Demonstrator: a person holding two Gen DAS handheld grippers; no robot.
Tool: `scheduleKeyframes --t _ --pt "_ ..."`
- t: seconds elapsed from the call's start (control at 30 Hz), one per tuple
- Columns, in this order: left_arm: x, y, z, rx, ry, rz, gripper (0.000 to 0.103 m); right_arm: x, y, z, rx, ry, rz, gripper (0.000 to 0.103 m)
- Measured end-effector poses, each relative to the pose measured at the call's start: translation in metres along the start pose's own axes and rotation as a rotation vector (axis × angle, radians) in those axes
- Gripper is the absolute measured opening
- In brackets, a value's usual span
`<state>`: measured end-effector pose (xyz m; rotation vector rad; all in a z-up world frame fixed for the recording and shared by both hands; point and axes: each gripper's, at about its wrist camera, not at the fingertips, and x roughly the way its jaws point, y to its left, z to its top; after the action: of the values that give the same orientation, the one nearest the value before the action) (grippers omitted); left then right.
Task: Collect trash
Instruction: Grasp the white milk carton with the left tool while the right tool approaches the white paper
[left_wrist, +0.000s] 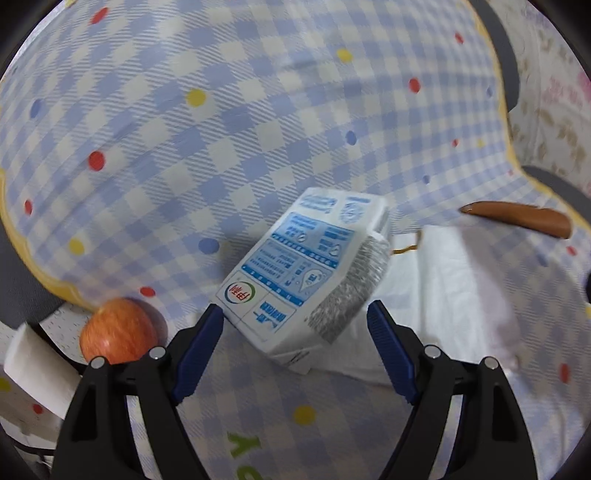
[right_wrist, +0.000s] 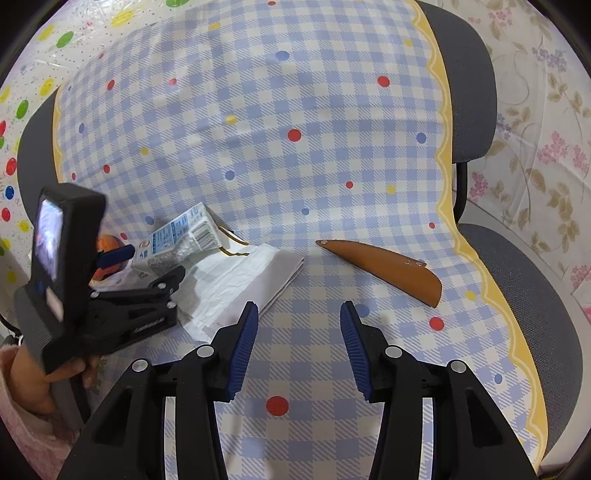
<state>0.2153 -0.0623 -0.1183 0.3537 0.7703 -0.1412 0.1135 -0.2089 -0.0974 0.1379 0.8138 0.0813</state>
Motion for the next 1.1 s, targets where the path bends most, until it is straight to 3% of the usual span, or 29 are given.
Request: scheduleKeyframes --t 0.17,0.33,0.5,0.67,0.93,1.0,1.1 --pt "0.011 0.005 0.008 0.024 0.016 0.027 0.066 0.0 0.002 -0.002 -0.001 0.001 0.002 0.048" --pt "-0.025 0.042 0.0 -0.132 -0.067 -0.052 0.045 -0.004 0.003 -0.003 -0.005 -0.005 0.002 0.048" --pt "-0.055 0.081 -0.024 -0.306 -0.079 -0.157 0.043 0.004 0.01 -0.003 -0.011 0.009 0.017 0.048" --pt "-0.076 0.1 -0.056 -0.41 -0.075 -0.193 0.043 0.023 0.027 -0.003 -0.026 0.05 0.041 0.048" --pt "-0.071 0.087 -0.075 -0.437 -0.011 -0.21 0.044 0.064 0.053 -0.001 -0.039 0.15 0.041 0.048" --pt "-0.068 0.087 -0.081 -0.453 0.012 -0.225 0.044 0.062 0.059 -0.003 -0.073 0.142 0.003 0.045" --pt "-0.07 0.085 -0.087 -0.454 0.023 -0.228 0.044 0.054 0.058 -0.008 -0.086 0.122 0.007 0.028"
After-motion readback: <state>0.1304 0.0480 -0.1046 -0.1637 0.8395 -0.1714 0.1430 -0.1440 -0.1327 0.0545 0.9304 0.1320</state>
